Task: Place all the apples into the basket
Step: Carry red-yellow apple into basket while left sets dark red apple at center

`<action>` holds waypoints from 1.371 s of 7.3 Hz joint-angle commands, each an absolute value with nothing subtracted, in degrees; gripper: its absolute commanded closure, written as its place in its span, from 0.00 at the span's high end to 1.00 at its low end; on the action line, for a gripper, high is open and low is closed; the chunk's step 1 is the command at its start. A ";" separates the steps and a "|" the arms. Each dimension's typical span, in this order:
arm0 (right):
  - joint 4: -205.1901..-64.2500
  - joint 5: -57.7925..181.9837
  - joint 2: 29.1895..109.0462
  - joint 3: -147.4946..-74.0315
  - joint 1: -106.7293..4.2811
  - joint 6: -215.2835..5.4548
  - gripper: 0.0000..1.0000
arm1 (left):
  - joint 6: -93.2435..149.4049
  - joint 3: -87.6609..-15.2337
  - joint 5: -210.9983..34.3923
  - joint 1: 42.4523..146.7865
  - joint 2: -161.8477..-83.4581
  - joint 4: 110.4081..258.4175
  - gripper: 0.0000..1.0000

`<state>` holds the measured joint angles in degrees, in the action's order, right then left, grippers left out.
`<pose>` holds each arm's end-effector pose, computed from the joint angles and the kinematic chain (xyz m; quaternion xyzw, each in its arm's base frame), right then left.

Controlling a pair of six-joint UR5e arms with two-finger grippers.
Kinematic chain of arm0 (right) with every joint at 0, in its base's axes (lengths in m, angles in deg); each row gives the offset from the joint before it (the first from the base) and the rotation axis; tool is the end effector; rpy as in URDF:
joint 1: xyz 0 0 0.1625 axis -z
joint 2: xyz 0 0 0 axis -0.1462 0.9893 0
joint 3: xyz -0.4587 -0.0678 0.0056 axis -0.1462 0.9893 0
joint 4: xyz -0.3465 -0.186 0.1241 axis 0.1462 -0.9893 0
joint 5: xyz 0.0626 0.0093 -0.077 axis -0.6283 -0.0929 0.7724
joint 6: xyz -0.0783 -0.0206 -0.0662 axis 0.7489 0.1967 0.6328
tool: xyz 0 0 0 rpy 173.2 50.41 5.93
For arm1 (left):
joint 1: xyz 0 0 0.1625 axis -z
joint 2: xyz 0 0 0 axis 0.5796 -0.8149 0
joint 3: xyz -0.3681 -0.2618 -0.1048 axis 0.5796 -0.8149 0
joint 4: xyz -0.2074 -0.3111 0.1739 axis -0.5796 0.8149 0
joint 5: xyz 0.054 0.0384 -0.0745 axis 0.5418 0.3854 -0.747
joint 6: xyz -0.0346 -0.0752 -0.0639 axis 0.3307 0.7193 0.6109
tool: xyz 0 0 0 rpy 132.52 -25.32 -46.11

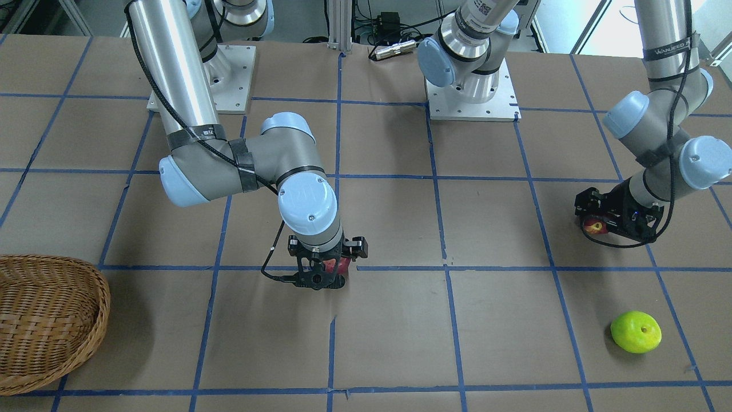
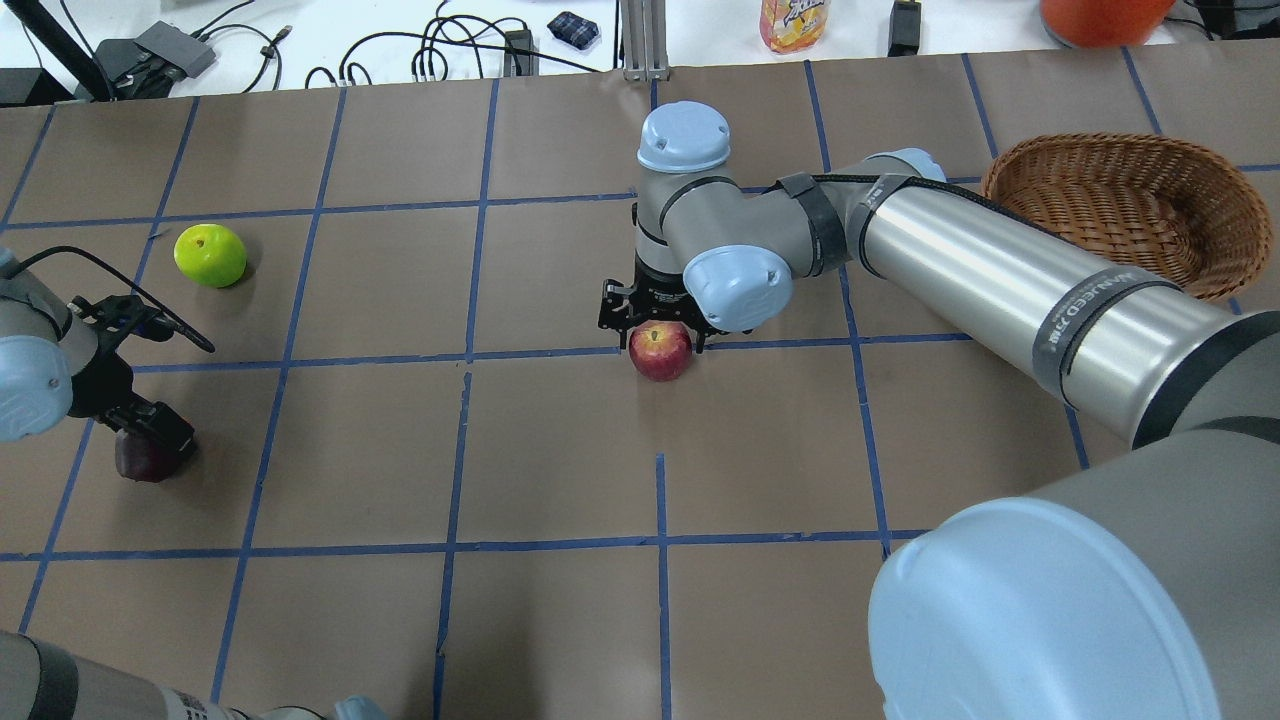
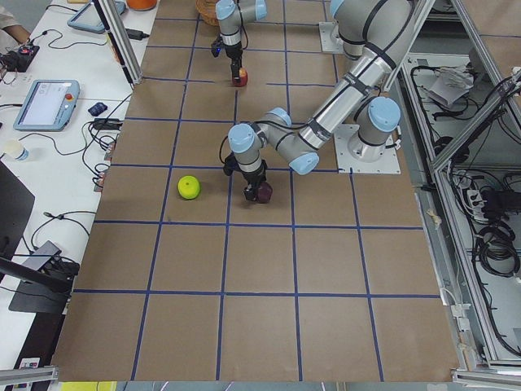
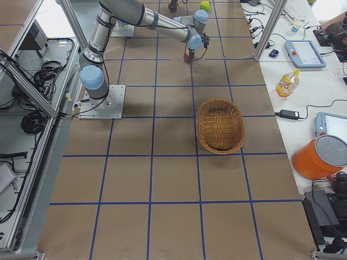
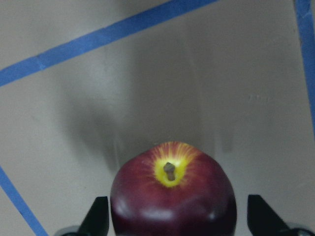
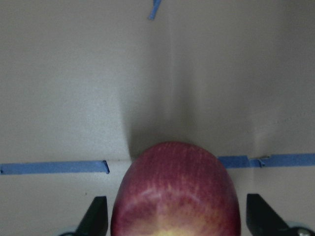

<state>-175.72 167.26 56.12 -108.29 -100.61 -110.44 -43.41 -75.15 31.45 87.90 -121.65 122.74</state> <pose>0.3570 -0.5828 0.2212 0.0297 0.9959 0.0720 0.0461 0.2208 -0.4818 0.2184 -0.1711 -0.9803 -0.0990 0.0015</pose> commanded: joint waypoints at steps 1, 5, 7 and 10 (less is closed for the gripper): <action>-175.66 167.38 56.26 -108.29 -100.58 -110.30 0.00 | -43.17 -75.00 31.49 87.98 -121.17 122.89 0.00; -164.91 171.05 66.68 -108.21 -94.73 -110.13 0.00 | -20.60 -69.74 30.36 100.67 -113.72 140.24 0.00; -153.91 172.66 72.49 -106.90 -82.27 -97.57 0.00 | 0.24 -68.77 27.02 114.27 -112.37 141.53 0.00; -149.02 179.22 72.97 -101.89 -70.99 -81.19 0.00 | 27.61 -64.89 16.24 132.85 -119.72 128.32 0.00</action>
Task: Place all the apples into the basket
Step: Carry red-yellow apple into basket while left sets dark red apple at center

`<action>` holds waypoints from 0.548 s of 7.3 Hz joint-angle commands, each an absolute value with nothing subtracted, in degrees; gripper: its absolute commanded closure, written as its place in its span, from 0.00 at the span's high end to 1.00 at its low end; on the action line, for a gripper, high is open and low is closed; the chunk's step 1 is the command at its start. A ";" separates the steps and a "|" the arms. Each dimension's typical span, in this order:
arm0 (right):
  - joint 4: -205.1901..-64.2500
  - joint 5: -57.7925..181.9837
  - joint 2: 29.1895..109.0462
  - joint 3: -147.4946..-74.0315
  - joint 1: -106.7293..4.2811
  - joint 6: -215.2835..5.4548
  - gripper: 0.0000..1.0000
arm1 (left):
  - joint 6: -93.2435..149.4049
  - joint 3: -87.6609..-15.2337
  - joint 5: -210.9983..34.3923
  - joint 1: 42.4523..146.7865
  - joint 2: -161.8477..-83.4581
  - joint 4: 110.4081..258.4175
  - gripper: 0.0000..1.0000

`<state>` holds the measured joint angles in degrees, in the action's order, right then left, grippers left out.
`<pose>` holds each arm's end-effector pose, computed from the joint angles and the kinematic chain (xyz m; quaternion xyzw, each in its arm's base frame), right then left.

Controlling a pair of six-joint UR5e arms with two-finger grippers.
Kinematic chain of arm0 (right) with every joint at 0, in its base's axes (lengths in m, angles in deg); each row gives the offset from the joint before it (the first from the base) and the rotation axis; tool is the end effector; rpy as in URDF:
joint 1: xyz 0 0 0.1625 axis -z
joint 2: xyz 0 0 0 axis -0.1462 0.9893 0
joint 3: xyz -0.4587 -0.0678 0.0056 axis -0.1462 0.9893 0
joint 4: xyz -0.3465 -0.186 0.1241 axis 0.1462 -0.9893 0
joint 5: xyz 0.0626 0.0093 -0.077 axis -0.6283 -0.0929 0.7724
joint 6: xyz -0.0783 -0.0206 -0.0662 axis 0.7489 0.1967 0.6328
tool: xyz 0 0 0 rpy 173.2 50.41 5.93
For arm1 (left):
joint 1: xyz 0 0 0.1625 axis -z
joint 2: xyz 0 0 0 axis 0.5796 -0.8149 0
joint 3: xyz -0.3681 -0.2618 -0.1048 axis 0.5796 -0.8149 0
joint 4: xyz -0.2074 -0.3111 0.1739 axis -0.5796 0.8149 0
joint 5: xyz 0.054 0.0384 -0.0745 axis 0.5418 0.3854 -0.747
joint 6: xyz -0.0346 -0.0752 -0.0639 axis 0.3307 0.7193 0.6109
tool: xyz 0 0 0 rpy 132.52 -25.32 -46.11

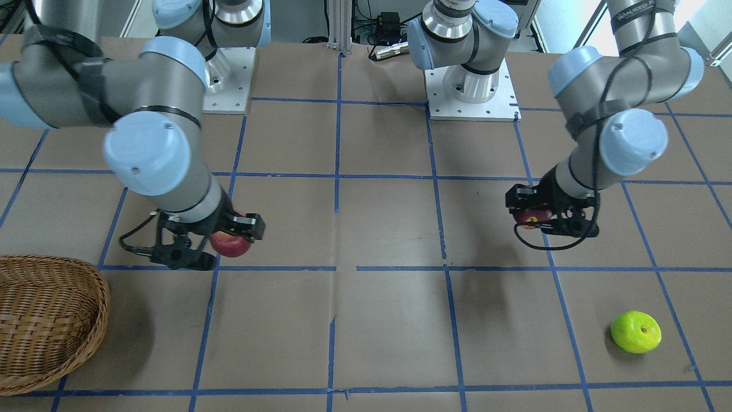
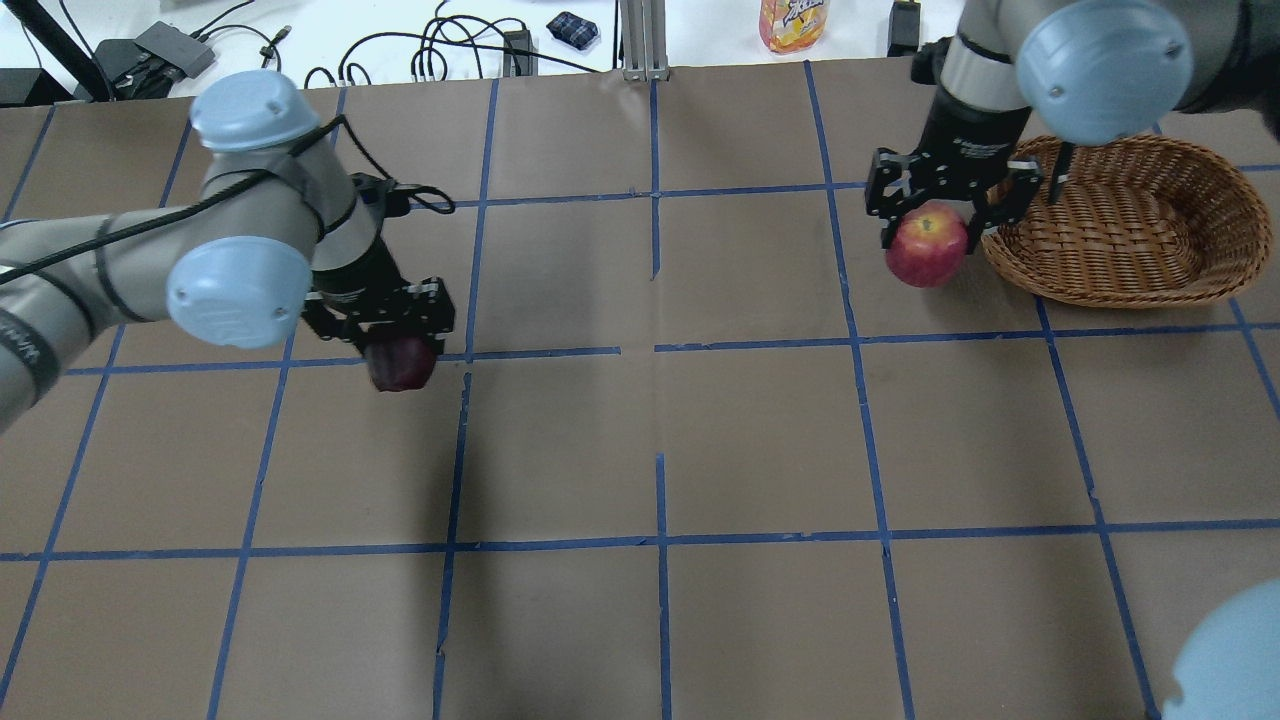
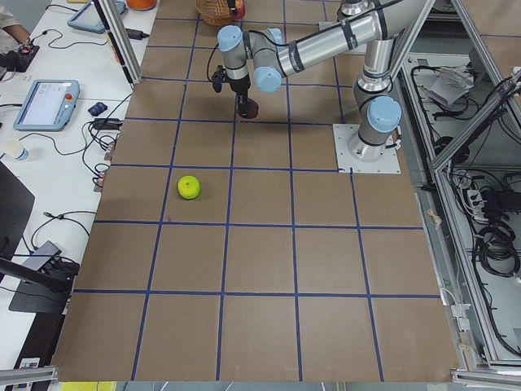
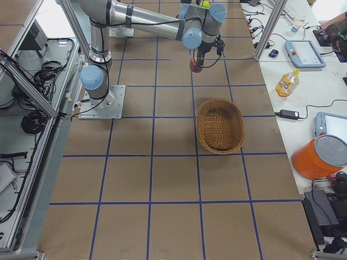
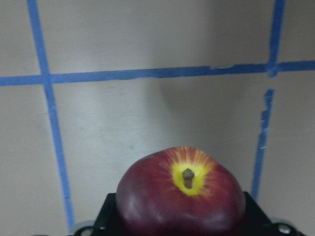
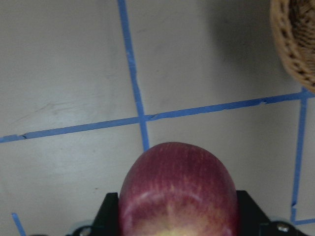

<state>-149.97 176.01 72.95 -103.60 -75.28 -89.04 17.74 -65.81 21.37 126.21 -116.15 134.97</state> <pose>0.0658 -0.6028 0.4052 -0.0596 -0.9943 -0.0885 0.0034 -0.1441 -0.5360 0.3152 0.0321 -0.9983 -0.0466 0.0141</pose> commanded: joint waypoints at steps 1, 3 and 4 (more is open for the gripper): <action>-150.68 178.64 71.83 -101.01 -67.56 -79.81 0.00 | 30.11 -64.63 15.42 137.42 -123.06 120.68 0.00; -159.19 179.51 67.53 -100.48 -63.15 -68.71 0.00 | 38.28 -64.45 9.30 140.36 -129.14 112.02 0.06; -163.23 179.77 64.56 -99.78 -61.31 -65.25 0.00 | 40.92 -64.71 7.78 140.45 -130.21 111.38 0.19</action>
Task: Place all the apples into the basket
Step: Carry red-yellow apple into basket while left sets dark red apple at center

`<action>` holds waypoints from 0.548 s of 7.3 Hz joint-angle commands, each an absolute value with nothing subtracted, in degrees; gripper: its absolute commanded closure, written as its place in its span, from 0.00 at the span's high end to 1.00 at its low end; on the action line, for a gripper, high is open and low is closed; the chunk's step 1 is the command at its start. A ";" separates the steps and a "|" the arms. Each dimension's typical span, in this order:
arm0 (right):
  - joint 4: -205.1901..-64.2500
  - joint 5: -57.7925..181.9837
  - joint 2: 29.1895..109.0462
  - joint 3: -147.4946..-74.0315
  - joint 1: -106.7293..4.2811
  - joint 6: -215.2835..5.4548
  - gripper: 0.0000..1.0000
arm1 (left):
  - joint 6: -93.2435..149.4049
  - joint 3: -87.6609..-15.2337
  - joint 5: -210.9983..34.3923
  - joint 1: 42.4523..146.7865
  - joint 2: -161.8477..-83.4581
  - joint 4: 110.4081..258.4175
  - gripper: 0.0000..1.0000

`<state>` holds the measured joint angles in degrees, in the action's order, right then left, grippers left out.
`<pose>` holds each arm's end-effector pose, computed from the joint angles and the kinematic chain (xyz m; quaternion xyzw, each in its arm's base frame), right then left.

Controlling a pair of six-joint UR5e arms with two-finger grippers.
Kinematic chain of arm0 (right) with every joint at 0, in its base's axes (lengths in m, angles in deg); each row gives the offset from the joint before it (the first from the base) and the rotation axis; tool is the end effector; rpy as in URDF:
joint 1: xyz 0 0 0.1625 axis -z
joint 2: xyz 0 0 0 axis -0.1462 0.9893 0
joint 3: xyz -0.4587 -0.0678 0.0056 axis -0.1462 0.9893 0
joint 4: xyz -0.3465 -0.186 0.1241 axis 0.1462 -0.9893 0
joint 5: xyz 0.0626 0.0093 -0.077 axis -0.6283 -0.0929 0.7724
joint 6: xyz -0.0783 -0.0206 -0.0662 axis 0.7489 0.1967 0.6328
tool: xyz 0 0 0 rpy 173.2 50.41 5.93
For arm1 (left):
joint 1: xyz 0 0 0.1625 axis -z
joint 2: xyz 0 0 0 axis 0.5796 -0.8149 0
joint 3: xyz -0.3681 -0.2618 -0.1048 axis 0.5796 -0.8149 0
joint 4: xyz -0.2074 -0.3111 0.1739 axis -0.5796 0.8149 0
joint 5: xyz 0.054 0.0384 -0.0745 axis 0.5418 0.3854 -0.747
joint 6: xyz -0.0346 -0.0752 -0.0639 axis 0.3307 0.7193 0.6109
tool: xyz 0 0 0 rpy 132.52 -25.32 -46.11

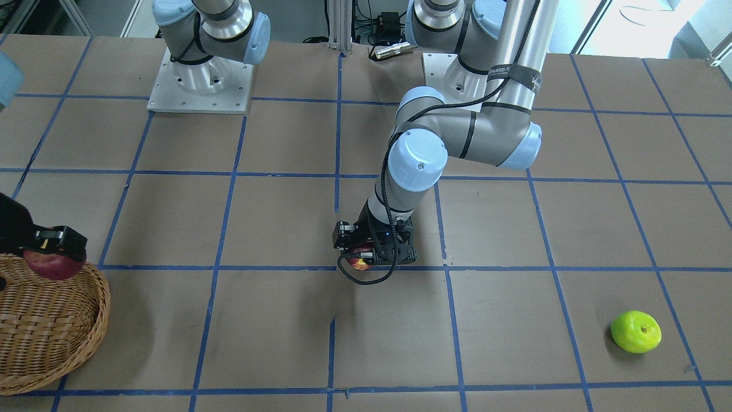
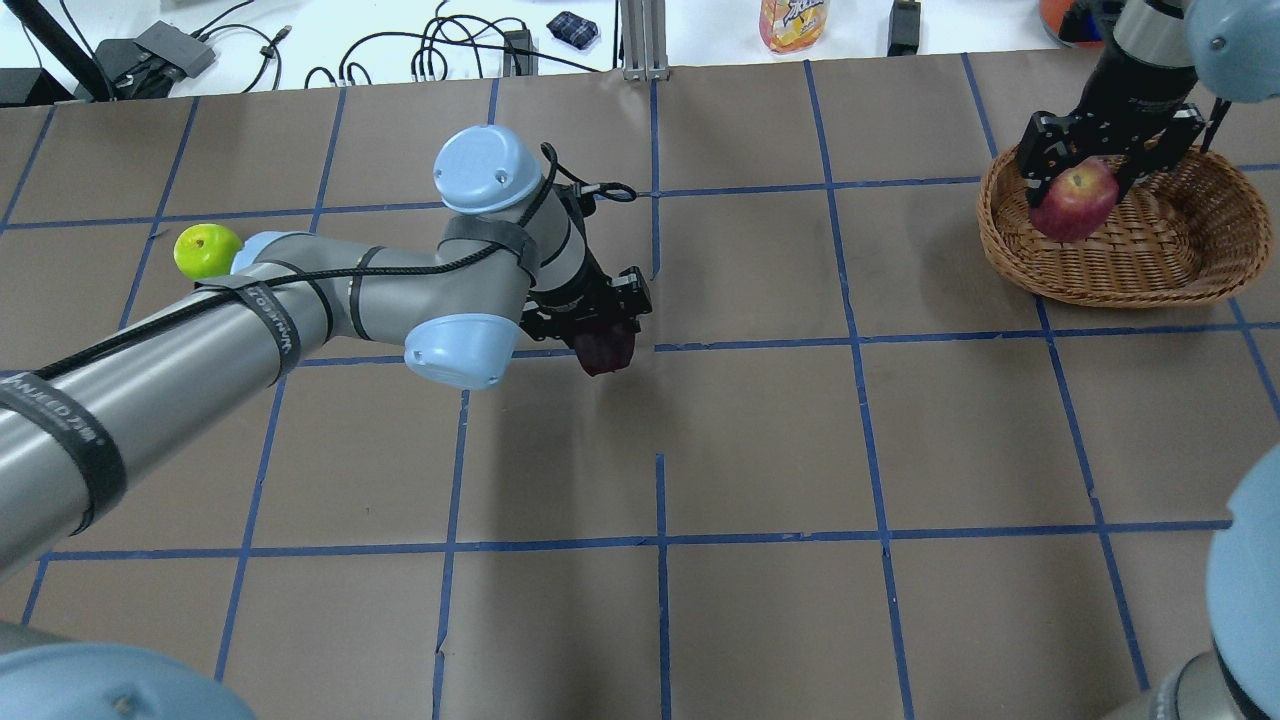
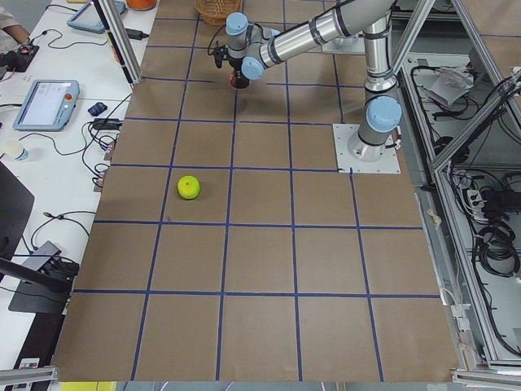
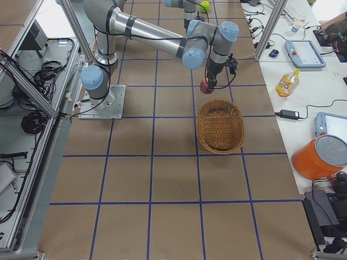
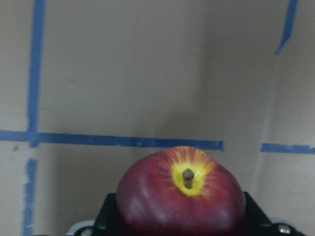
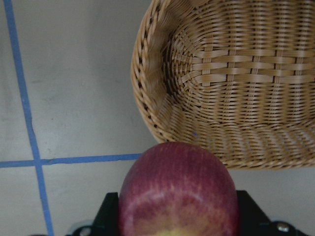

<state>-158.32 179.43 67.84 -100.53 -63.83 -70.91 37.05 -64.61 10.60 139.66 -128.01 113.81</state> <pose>-0.0760 -0.6484 0.3880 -0.0010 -0.9987 -0.0430 0.0258 -0.3007 -0.5500 0.2444 0.0768 -0.9899 0.0072 0.1187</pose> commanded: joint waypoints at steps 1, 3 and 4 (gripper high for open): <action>-163.61 179.60 63.13 -98.99 -59.55 -61.73 0.00 | 41.03 -64.63 7.76 140.54 -130.83 111.38 0.51; -168.67 179.86 58.93 -96.97 -56.82 -56.28 0.00 | 40.86 -64.10 7.76 140.11 -129.09 112.07 1.00; -170.37 181.08 56.55 -95.65 -55.24 -52.59 0.00 | 40.42 -63.58 7.76 139.58 -127.77 113.21 1.00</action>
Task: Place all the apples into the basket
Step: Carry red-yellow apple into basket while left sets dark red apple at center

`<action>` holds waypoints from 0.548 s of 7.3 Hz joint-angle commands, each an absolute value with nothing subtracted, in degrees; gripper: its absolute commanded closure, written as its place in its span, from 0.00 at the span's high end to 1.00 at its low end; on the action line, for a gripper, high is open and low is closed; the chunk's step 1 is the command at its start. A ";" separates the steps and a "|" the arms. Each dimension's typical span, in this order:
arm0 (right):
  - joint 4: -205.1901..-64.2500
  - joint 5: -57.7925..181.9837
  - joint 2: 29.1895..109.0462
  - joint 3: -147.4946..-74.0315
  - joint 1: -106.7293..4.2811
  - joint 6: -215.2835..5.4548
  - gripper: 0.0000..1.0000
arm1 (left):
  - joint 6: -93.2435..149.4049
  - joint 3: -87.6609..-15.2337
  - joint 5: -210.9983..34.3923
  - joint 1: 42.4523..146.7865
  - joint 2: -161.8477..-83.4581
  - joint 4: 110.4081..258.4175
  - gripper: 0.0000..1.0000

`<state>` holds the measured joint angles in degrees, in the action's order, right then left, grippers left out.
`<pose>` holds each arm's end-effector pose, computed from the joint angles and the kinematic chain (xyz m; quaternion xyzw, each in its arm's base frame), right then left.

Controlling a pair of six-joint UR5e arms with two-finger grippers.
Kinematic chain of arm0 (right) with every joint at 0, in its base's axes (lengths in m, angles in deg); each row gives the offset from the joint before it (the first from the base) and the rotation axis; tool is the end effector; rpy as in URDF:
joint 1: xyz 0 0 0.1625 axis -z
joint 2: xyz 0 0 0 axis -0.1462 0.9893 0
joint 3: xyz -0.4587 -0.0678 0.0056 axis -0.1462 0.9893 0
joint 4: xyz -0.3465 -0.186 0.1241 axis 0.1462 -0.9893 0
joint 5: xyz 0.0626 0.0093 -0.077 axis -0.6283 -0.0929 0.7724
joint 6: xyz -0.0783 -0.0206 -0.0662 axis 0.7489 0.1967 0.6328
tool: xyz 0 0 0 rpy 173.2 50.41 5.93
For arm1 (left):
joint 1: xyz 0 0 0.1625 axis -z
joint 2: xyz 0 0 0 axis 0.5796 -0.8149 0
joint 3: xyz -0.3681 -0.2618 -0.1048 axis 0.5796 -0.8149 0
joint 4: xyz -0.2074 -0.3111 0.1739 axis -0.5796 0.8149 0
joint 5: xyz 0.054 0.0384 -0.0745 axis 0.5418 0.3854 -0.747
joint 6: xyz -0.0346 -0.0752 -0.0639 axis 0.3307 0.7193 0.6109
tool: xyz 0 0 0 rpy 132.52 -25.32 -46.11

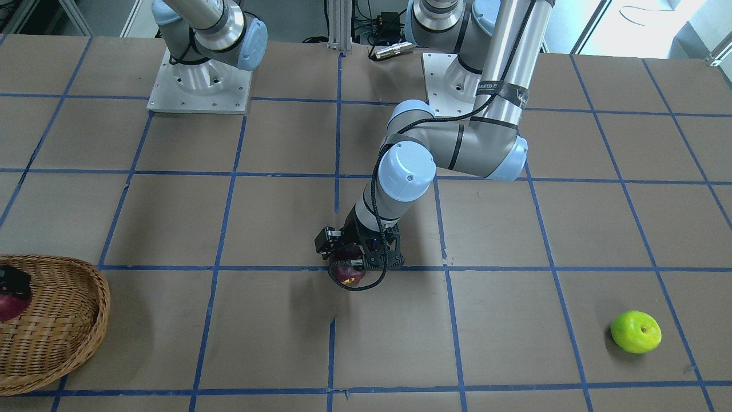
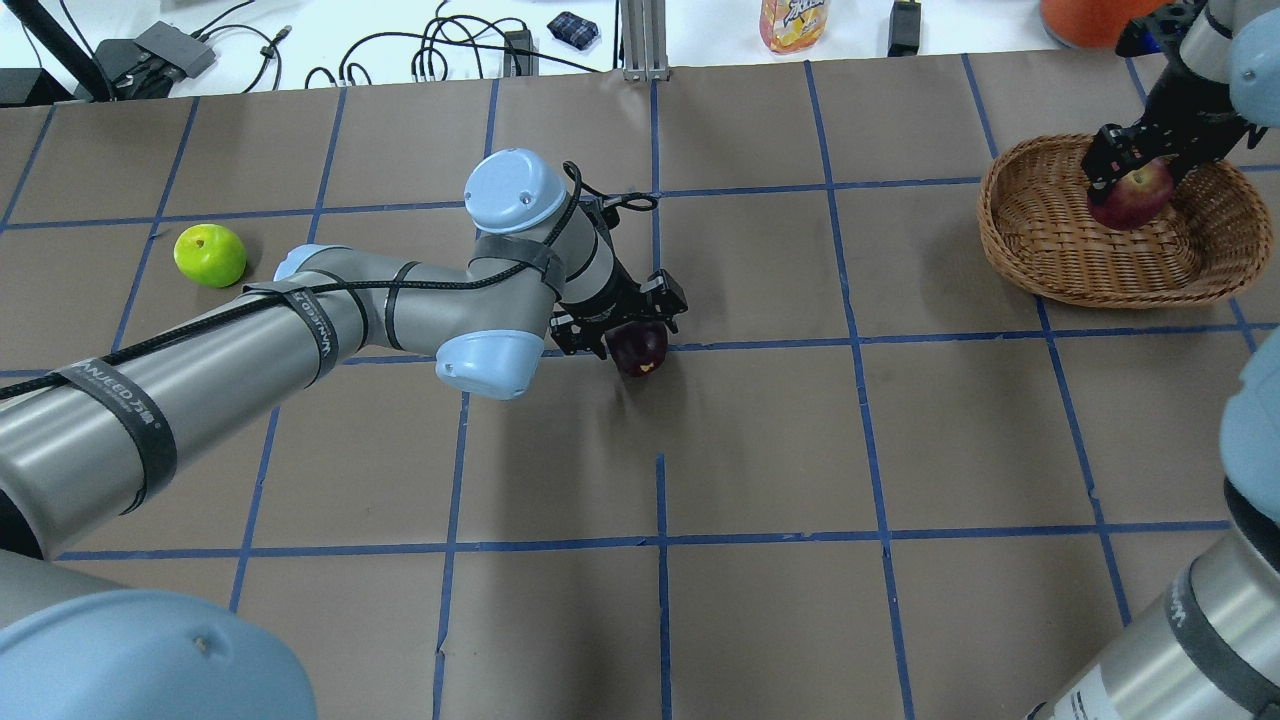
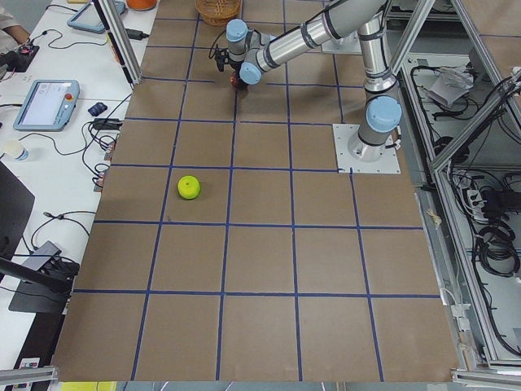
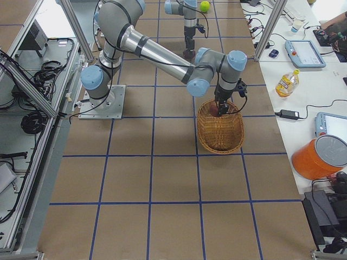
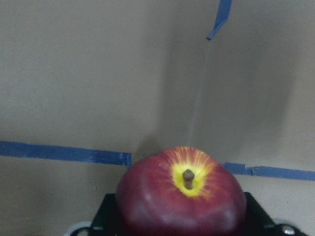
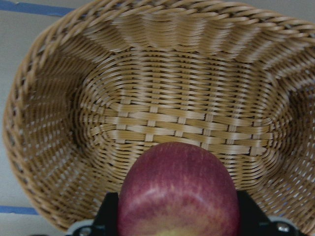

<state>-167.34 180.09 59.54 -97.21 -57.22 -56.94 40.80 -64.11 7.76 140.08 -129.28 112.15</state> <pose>-0.1753 -0.6880 0.3334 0.0617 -0.9971 -0.0185 0.0393 -0.3114 -0.5535 0.2388 0.1030 -0.9841 0.0011 0.1445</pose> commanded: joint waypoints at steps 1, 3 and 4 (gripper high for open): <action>-170.47 181.18 55.05 -94.25 -54.01 -51.42 0.00 | 40.07 -62.88 8.20 138.10 -125.93 115.66 1.00; -172.92 181.71 51.88 -91.96 -52.86 -47.83 0.00 | 25.40 -62.26 9.94 129.26 -122.41 123.38 1.00; -173.20 181.62 50.65 -91.34 -52.16 -47.46 0.00 | 17.65 -62.08 10.05 123.55 -121.52 125.77 1.00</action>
<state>-172.26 181.57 52.46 -92.40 -53.10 -48.69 27.16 -62.34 9.46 130.09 -123.03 122.17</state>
